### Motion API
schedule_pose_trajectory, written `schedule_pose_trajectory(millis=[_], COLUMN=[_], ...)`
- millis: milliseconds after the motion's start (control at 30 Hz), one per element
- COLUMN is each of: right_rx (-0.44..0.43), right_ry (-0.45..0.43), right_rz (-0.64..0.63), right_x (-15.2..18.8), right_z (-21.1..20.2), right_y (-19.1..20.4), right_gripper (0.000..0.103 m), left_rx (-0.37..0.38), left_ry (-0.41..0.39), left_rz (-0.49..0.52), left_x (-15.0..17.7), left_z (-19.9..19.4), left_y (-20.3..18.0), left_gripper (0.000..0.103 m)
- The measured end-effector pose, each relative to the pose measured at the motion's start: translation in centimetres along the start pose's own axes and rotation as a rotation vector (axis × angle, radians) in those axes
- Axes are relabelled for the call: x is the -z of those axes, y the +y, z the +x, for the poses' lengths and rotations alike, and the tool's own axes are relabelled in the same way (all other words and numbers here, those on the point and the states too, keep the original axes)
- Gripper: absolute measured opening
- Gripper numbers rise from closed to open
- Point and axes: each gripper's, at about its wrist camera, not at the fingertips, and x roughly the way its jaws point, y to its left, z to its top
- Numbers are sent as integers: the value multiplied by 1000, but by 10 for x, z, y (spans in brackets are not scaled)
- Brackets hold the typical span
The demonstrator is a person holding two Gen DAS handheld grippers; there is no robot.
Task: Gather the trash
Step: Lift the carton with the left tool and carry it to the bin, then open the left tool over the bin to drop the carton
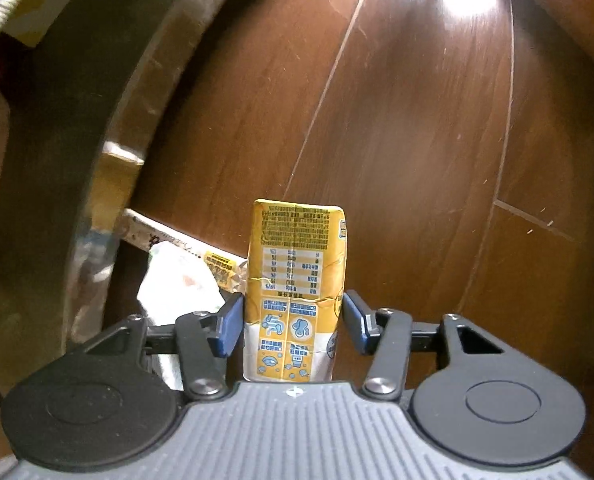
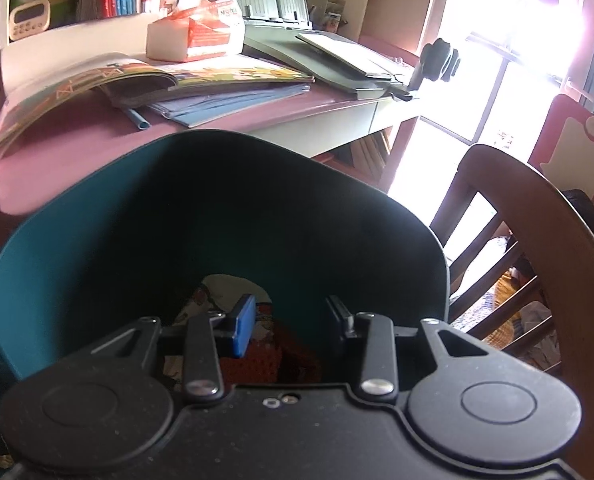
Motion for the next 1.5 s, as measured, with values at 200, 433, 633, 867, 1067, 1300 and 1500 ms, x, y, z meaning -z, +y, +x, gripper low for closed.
schedule_pose_trajectory(millis=[200, 433, 633, 867, 1067, 1300, 1500], right_rx=[-113, -291, -456, -591, -624, -691, -696], right_ry=[-45, -91, -82, -85, -155, -249, -251], right_rz=[21, 9, -30, -91, -100, -176, -174], right_x=[1, 3, 9, 22, 26, 40, 42], right_z=[-16, -30, -39, -51, -65, -107, -112], right_y=[-13, -33, -45, -60, -86, -113, -122], right_gripper=[37, 37, 38, 38, 39, 48, 48], left_rx=[30, 35, 6, 1, 55, 81, 100], left_ry=[-118, -356, -570, -823, -1007, -1039, -976], left_rz=[-132, -278, -317, -337, -331, -287, -270], left_x=[-8, -28, -65, -133, -211, -307, -366], left_z=[-99, -277, -437, -610, -727, -776, -750], left_y=[13, 21, 14, -14, -56, -102, -131], left_gripper=[51, 52, 52, 52, 52, 52, 52])
